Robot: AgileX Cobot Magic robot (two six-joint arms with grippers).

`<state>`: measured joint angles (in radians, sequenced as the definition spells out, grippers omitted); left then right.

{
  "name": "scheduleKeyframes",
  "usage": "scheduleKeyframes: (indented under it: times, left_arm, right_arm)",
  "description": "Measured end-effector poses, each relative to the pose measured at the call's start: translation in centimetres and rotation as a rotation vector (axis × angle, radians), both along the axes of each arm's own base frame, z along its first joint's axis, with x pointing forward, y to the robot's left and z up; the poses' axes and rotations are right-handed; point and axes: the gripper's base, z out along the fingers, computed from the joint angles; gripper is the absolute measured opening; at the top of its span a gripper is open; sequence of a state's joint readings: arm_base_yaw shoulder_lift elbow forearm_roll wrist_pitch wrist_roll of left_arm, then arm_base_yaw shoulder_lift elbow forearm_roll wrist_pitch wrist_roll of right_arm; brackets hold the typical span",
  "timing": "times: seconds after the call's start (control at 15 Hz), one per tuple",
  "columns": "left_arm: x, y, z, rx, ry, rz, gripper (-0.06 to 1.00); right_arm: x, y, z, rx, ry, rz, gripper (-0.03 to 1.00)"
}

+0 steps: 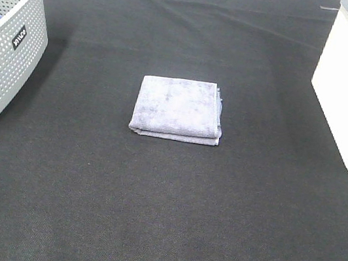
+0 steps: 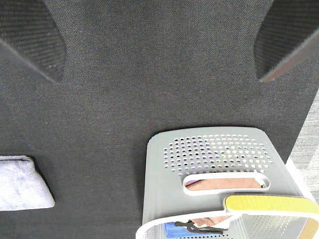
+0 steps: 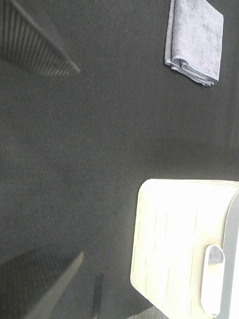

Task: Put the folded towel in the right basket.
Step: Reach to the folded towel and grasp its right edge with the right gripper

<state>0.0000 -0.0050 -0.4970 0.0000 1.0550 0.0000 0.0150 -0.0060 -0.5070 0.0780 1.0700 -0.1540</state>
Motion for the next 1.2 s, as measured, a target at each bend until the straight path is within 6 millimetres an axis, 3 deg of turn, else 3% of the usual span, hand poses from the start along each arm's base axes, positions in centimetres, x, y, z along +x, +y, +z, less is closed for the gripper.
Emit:
scheduleKeyframes:
  times: [1.2]
  left_arm:
    - [0.00, 0.00, 0.00, 0.000, 0.000, 0.000, 0.97]
  right_arm:
    - [0.00, 0.00, 0.00, 0.000, 0.000, 0.000, 0.86]
